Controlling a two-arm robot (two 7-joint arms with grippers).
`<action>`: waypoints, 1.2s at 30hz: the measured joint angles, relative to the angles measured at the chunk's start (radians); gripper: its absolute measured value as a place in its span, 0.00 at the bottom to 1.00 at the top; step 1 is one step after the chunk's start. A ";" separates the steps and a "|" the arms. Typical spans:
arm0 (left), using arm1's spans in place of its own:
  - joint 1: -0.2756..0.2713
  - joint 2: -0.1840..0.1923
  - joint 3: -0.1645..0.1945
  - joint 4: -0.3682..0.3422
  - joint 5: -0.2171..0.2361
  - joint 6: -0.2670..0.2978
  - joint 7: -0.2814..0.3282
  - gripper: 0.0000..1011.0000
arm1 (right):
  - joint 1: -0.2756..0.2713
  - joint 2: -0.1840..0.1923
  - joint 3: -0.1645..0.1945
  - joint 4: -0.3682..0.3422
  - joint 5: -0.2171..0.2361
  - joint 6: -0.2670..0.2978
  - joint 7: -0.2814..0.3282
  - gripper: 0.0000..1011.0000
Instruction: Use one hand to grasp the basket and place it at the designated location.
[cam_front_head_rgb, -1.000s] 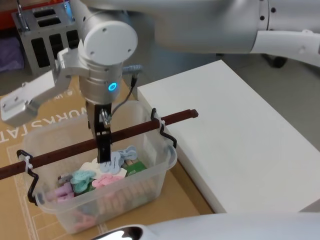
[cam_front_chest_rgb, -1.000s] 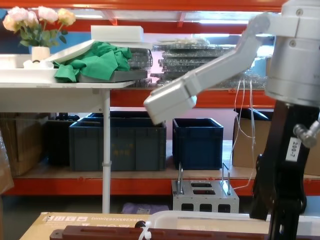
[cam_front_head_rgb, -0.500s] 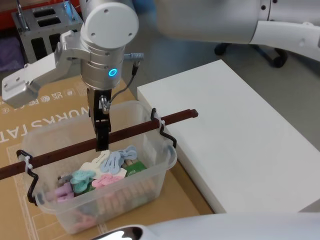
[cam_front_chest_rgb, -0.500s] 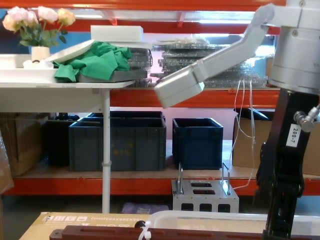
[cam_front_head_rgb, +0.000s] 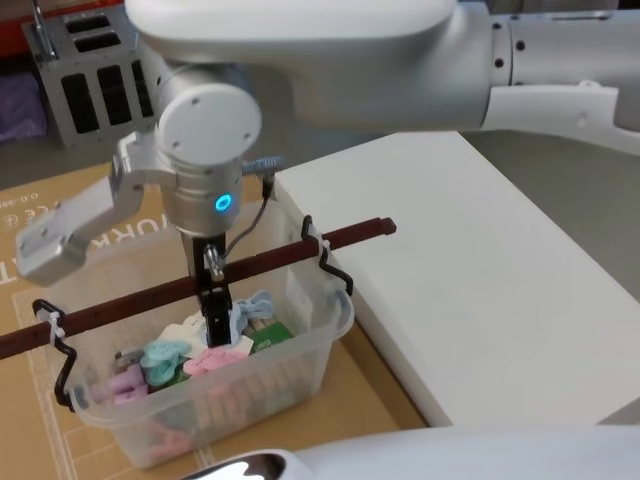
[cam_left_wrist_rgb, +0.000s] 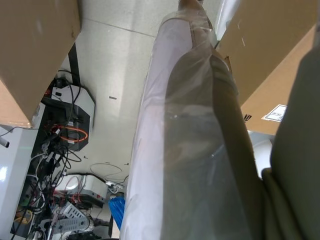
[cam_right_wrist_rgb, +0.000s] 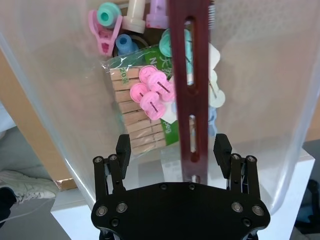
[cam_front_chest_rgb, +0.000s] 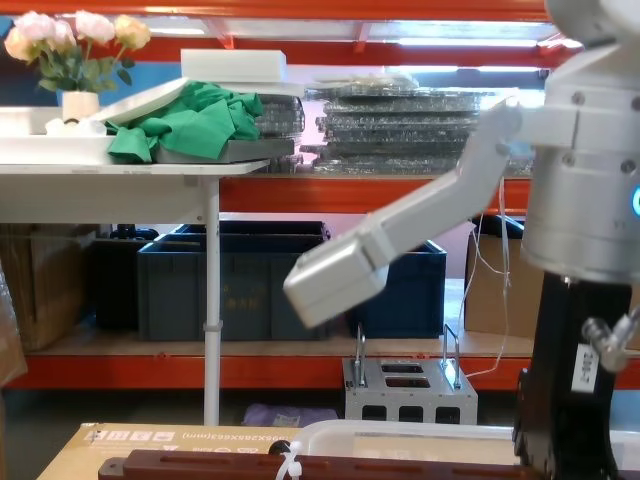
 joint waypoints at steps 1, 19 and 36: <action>0.000 0.000 0.000 0.000 0.000 0.000 0.000 0.00 | -0.004 -0.005 -0.006 -0.001 -0.004 0.005 0.002 0.99; 0.000 0.000 0.000 0.000 0.000 0.000 0.000 0.00 | -0.026 -0.052 -0.038 0.038 -0.035 0.042 0.006 0.99; 0.000 0.000 0.000 0.000 0.000 0.000 0.000 0.00 | -0.035 -0.088 -0.042 0.121 -0.050 0.056 0.009 0.99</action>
